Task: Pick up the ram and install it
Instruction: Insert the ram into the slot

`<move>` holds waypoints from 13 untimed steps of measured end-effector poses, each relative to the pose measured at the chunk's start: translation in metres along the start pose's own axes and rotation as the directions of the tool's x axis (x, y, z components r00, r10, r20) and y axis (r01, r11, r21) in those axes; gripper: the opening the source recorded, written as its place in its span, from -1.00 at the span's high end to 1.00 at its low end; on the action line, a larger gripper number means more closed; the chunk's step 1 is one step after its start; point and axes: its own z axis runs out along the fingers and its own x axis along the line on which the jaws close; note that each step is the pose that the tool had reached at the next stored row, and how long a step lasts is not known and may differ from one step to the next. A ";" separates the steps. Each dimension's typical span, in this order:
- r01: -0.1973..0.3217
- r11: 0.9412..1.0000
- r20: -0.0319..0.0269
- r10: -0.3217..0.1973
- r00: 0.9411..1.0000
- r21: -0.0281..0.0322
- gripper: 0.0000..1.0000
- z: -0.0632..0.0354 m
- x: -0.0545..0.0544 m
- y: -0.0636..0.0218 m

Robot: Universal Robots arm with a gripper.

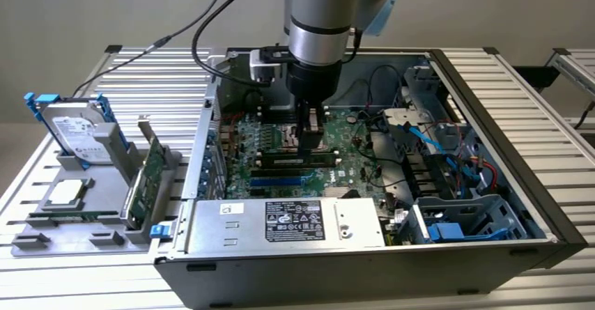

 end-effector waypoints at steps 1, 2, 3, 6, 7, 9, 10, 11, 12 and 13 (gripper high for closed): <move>0.000 1.000 0.000 0.000 1.000 0.000 0.02 0.0000 0.000 0.0000; 0.000 1.000 0.000 0.000 1.000 0.000 0.02 0.0001 0.000 0.0000; 0.000 1.000 0.000 0.000 1.000 0.000 0.15 0.0000 0.000 0.0000; 0.000 1.000 0.000 0.000 1.000 0.000 0.40 0.0000 0.000 0.0000; 0.000 1.000 0.000 0.000 1.000 0.000 0.51 0.0000 0.000 0.0000; 0.000 1.000 0.000 0.000 1.000 0.000 0.63 0.0000 0.000 0.0001; 0.000 1.000 0.000 0.000 1.000 0.000 0.75 0.0000 0.000 0.0000; 0.000 1.000 0.000 0.000 1.000 0.000 0.79 0.0000 0.000 0.0000; 0.000 1.000 0.000 0.000 1.000 0.000 0.79 0.0000 0.000 0.0000; 0.000 1.000 0.000 0.000 1.000 0.000 0.79 0.0000 0.000 0.0001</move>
